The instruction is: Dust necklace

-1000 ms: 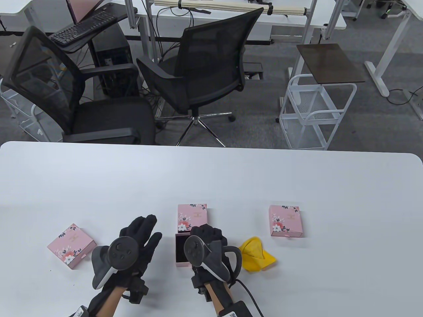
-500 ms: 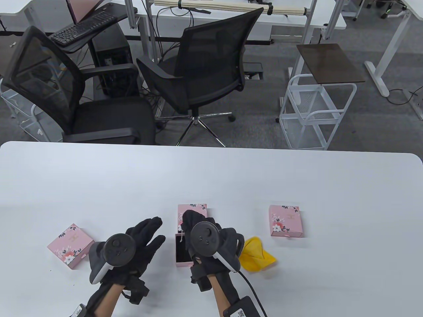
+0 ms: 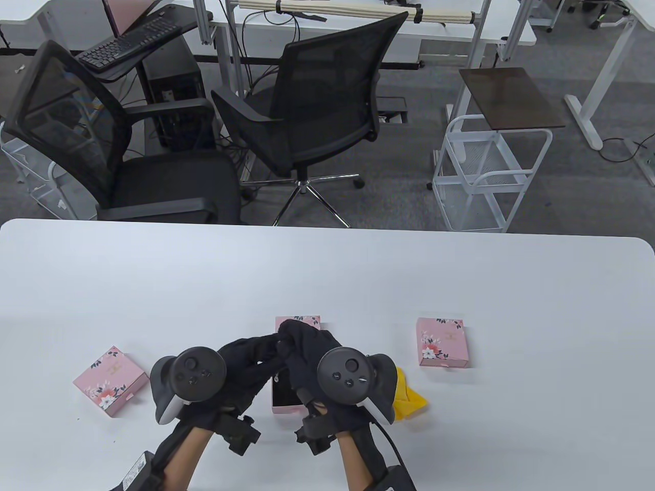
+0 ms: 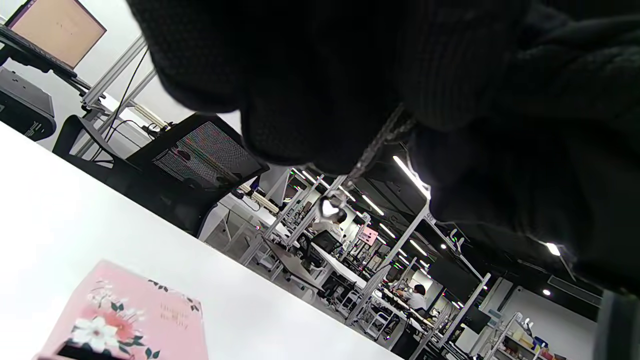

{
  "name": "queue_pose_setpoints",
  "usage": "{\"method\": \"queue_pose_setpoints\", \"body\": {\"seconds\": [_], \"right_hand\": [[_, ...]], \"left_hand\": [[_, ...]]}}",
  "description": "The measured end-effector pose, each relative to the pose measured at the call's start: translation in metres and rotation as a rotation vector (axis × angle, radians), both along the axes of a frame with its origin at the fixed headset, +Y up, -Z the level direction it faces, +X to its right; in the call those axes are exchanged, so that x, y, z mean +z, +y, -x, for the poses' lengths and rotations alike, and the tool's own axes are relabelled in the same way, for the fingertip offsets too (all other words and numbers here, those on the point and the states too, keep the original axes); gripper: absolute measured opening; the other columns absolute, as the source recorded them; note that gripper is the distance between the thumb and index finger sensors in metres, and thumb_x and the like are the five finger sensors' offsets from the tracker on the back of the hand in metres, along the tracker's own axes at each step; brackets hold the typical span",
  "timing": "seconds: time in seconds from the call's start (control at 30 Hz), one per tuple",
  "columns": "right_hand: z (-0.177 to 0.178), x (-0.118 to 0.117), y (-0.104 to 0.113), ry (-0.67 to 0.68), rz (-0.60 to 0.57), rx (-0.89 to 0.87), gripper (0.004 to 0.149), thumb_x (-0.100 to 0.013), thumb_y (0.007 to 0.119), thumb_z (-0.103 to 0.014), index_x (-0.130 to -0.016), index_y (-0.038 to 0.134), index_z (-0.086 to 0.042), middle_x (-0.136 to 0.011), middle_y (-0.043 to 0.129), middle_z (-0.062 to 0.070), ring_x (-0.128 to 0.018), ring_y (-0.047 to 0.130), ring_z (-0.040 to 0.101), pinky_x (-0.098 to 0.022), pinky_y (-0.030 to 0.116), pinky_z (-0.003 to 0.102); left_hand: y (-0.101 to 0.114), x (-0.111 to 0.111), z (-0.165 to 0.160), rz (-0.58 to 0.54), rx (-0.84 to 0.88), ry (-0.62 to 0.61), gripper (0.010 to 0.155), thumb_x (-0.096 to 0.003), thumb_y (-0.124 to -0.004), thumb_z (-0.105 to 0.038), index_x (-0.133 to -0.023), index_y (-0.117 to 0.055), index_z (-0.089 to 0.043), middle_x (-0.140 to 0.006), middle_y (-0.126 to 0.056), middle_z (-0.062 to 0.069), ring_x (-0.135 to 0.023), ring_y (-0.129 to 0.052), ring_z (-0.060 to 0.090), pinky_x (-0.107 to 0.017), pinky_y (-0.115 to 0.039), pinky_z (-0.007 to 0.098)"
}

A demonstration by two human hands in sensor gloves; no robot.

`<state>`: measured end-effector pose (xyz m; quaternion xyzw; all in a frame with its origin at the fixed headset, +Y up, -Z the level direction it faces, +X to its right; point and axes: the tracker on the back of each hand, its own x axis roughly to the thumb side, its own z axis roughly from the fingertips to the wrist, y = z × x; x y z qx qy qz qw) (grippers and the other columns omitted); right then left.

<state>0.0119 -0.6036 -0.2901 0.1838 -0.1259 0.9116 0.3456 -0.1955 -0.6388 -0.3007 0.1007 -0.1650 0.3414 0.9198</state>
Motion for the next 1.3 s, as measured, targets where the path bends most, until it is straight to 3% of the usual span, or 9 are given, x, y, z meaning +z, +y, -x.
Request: {"method": "queue_pose_setpoints", "body": {"seconds": [0.27,0.7,1.3], "right_hand": [[-0.005,-0.007,-0.008,-0.019,0.037,-0.001,0.043,-0.061,0.072,-0.023,-0.101,0.069,-0.008,-0.086,0.087,0.018,-0.068,0.089,0.039,-0.061,0.072,0.056],[-0.008,-0.017,-0.022,0.009,0.119,0.001,0.042,-0.06,0.072,-0.024,-0.1,0.07,-0.008,-0.086,0.087,0.017,-0.068,0.09,0.039,-0.061,0.072,0.057],[-0.003,-0.02,-0.03,0.029,0.175,0.003,0.041,-0.064,0.074,-0.025,-0.102,0.068,-0.009,-0.092,0.084,0.02,-0.074,0.087,0.042,-0.063,0.07,0.058]], "left_hand": [[0.002,-0.005,0.009,0.088,-0.015,-0.051,0.04,-0.0522,-0.088,-0.05,-0.085,-0.094,-0.028,-0.075,-0.109,-0.003,-0.065,-0.105,0.015,-0.048,-0.089,0.042],[0.01,-0.009,0.029,0.334,0.06,-0.152,0.039,-0.0553,-0.087,-0.049,-0.087,-0.093,-0.027,-0.078,-0.106,0.0,-0.069,-0.102,0.018,-0.05,-0.087,0.044],[0.0,-0.014,0.044,0.49,0.545,-0.336,0.036,-0.0588,-0.085,-0.045,-0.089,-0.091,-0.026,-0.077,-0.105,0.0,-0.068,-0.1,0.019,-0.05,-0.085,0.044]]}}
